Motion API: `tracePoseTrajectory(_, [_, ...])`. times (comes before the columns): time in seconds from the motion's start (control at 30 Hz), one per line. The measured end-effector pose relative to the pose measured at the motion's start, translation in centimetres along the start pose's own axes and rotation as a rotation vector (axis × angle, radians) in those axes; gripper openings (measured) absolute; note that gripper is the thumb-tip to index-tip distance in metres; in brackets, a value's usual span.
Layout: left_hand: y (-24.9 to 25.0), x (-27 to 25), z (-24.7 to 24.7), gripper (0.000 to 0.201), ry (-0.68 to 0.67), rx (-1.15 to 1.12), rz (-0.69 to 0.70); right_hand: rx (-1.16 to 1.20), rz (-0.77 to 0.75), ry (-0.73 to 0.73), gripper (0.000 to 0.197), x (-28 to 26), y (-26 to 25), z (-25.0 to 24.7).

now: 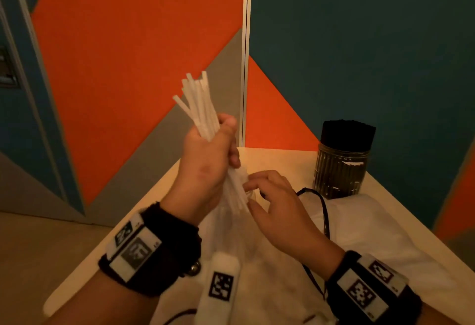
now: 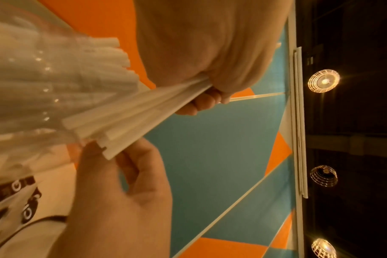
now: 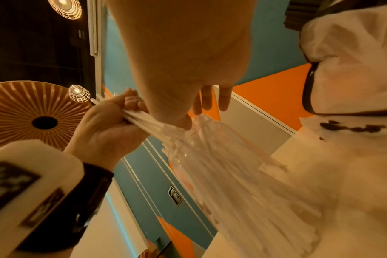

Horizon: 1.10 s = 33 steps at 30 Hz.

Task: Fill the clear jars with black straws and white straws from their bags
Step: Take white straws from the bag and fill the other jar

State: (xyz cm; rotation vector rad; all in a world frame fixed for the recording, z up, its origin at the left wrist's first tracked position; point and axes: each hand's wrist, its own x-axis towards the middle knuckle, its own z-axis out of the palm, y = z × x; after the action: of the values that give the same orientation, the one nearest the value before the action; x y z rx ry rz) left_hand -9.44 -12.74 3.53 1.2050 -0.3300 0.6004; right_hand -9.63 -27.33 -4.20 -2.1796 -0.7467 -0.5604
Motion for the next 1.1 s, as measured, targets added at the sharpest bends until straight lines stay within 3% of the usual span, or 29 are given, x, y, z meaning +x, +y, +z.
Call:
tracePoseTrajectory(0.17, [0.7,2.8,-1.0,0.017,0.068,-0.144,-0.051,0.112,0.081,0.035,0.019,0.0,-0.2,0.3])
tracePoseTrajectory(0.3, [0.0,3.9,-1.7,0.016,0.162,-0.091,-0.051,0.126,0.107,0.008,0.017,-0.1,-0.3,0.2])
tracePoseTrajectory(0.37, [-0.9,3.3,-1.8,0.018,0.117,0.106,-0.006,0.114,0.109,-0.002,0.017,-0.1,-0.3,0.1])
tracePoseTrajectory(0.5, [-2.5,1.9,-2.3,0.044,-0.02,0.805,0.161,0.106,0.113,0.003,0.016,-0.2,-0.1,0.0])
tracePoseTrajectory(0.6, [-3.4,1.0,-2.8,0.046,-0.07,0.984,0.111,0.099,0.13,-0.012,0.016,-0.3,0.1,-0.1])
tracePoseTrajectory(0.7, [-3.8,0.4,-3.1,0.03,-0.169,0.975,0.035,0.104,0.117,-0.017,0.017,-0.4,0.1,-0.2])
tracePoseTrajectory(0.83, [-2.6,1.3,-3.5,0.011,-0.409,0.836,-0.097,0.114,0.081,-0.007,0.017,-0.2,0.3,-0.2])
tracePoseTrajectory(0.9, [-2.3,1.5,-3.4,0.006,-0.511,0.855,-0.089,0.124,0.072,-0.004,0.017,-0.2,0.4,-0.3])
tracePoseTrajectory(1.0, [-2.6,1.5,-3.6,0.028,-0.555,0.936,-0.013,0.127,0.082,-0.007,0.017,-0.2,0.6,-0.2])
tracePoseTrajectory(1.1, [-2.1,1.5,-4.5,0.057,-0.472,0.705,-0.049,0.121,0.09,-0.014,0.017,-0.2,0.7,-0.1])
